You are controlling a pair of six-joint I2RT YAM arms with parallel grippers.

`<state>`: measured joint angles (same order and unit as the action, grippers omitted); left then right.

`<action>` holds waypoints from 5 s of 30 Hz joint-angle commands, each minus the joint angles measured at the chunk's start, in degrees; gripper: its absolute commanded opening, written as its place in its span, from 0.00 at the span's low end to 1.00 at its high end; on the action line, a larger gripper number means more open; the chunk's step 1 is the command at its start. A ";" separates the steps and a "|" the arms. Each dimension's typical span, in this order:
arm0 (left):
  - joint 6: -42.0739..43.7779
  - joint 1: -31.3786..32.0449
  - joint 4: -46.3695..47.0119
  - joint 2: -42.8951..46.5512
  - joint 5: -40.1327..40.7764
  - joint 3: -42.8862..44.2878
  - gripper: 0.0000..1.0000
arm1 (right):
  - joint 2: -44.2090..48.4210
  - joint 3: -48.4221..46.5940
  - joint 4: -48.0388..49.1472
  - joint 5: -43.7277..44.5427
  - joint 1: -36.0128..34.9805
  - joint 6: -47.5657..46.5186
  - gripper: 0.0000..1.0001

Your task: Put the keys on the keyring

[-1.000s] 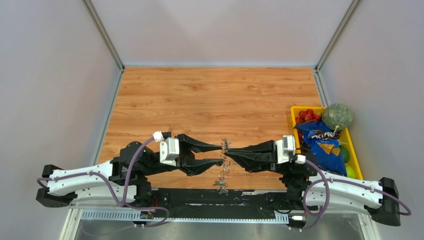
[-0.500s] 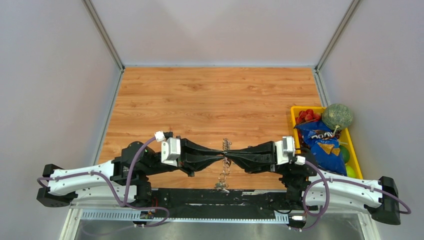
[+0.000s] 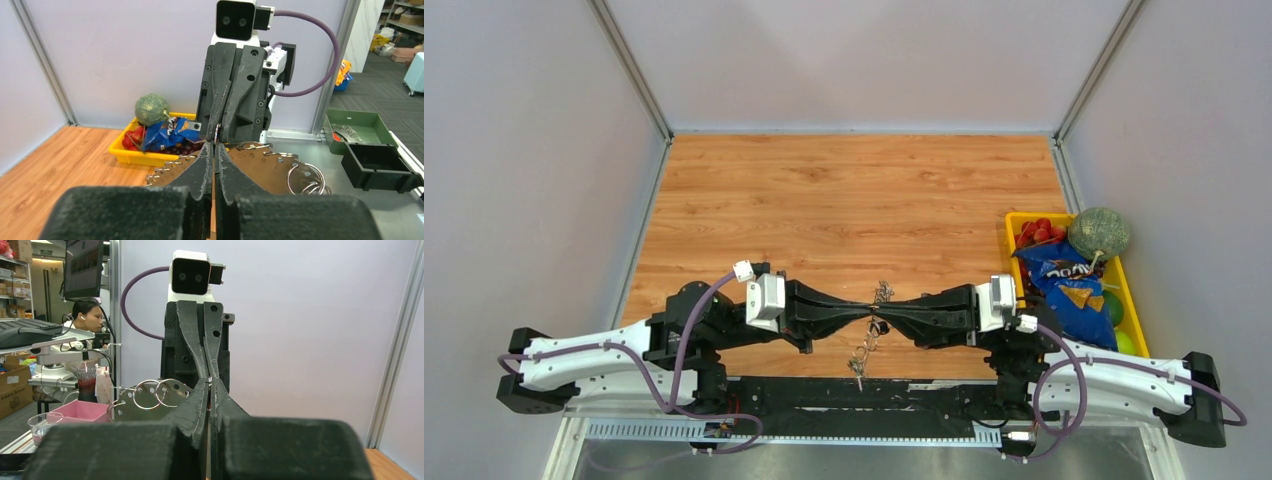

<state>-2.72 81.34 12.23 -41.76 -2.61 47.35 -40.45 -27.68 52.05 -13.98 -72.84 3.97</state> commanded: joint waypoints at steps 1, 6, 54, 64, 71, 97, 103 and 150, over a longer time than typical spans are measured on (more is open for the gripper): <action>-0.09 0.09 -2.22 -1.27 1.87 3.18 0.00 | 1.48 -4.23 -2.68 -0.20 -0.64 -1.25 0.00; 0.82 0.14 -4.70 -2.28 3.22 4.88 0.00 | 3.51 -6.02 -9.21 0.68 -0.64 -2.50 0.01; 7.21 0.13 -25.88 4.06 29.36 8.76 0.00 | -1.44 -4.66 -79.65 45.93 4.82 39.25 0.58; 5.64 0.13 -25.63 7.13 28.95 5.61 0.00 | -10.15 -1.38 -79.63 37.49 8.41 52.94 0.60; 4.56 0.14 -26.27 9.25 28.67 4.41 0.00 | -19.42 -2.65 -79.83 37.09 9.36 60.21 0.54; 4.32 0.13 -29.83 15.43 25.91 0.35 0.00 | -31.91 -7.28 -81.16 44.64 9.94 82.47 0.43; 4.48 0.13 -29.25 14.90 24.66 -0.51 0.00 | -31.41 -7.22 -83.17 45.96 10.17 83.44 0.42; 3.93 0.17 -29.34 16.13 26.52 -2.06 0.00 | -28.90 -7.96 -82.09 46.42 13.67 75.04 0.00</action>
<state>1.39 81.38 -19.97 -26.33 23.09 45.06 -73.03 -33.52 -32.05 30.89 -59.42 82.63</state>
